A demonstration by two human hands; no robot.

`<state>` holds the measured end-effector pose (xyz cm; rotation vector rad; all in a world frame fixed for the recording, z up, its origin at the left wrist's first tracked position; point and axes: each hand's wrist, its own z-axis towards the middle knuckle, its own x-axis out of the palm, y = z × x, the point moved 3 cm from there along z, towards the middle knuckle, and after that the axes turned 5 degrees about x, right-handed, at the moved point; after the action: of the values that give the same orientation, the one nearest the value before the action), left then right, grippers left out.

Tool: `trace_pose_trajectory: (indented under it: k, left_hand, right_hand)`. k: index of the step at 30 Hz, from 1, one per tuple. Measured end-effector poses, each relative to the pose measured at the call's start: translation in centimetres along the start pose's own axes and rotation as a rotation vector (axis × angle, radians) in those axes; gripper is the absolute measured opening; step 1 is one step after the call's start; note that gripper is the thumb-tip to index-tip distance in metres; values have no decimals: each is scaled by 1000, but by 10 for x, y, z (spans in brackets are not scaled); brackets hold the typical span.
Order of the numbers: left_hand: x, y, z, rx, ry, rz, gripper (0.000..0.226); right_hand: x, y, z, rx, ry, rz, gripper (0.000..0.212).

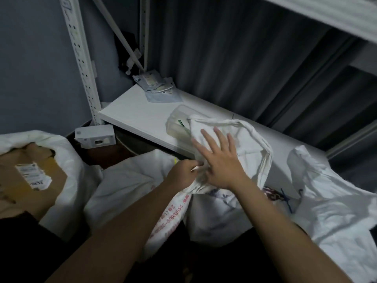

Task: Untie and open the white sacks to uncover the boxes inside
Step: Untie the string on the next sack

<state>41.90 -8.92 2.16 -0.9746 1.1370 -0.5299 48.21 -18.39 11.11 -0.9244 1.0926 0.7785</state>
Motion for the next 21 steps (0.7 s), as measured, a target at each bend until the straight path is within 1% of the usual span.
trace_pose_trajectory:
  k: [1,2,3,4,6,7,8,9,10,11,12,13,14,15,17,18,19,21]
  left_hand:
    - [8,0,-8,11,53,-7,31]
    - [14,-1,-17,0,99,-19,35]
    - [19,0,-25,-10,132,-29,39]
    - [23,3,-33,-25,170,-9,40]
    - [32,8,-49,-30,259,97,41]
    - [37,11,-57,-19,299,164,41]
    - [38,9,-64,-3,323,225,42]
    - [41,7,-68,32,321,264,43]
    - [44,3,-72,64,320,290,48]
    - [48,0,-74,92,329,306,54]
    - [50,-5,-76,100,342,325,58]
    - [53,-6,-77,106,347,346,58]
    - [54,-8,-78,106,348,373,57]
    - [55,-7,-79,112,336,394,56]
    - [55,-7,-81,139,286,437,61]
    - [55,-8,-83,154,287,479,63]
    - [56,-8,-85,176,306,530,66]
    - [58,-10,-89,199,363,606,72]
  right_hand:
    - [4,-4,-2,-55,290,-97,83]
    - [8,-11,-8,-63,564,-188,82]
    - [13,-18,-16,-53,761,-253,83]
    - [17,-23,-25,-26,880,-270,84]
    - [17,-21,-40,22,979,-254,82]
    - [17,-16,-49,8,987,-294,76]
    - [21,-13,-57,-45,910,-364,66]
    - [21,-6,-59,-155,725,-471,50]
    - [21,0,-57,-265,500,-539,39]
    - [12,4,-53,-331,274,-590,49]
    - [7,3,-51,-332,126,-667,62]
    - [5,-4,-51,-309,121,-771,62]
    - [7,-15,-51,-331,218,-918,49]
    - [11,-27,-48,-324,326,-1006,42]
    - [20,-48,-47,-196,506,-1085,60]
    - [23,-53,-50,-165,521,-1133,64]
    - [30,-53,-56,-172,532,-1173,64]
    - [51,-49,-73,-271,559,-1189,62]
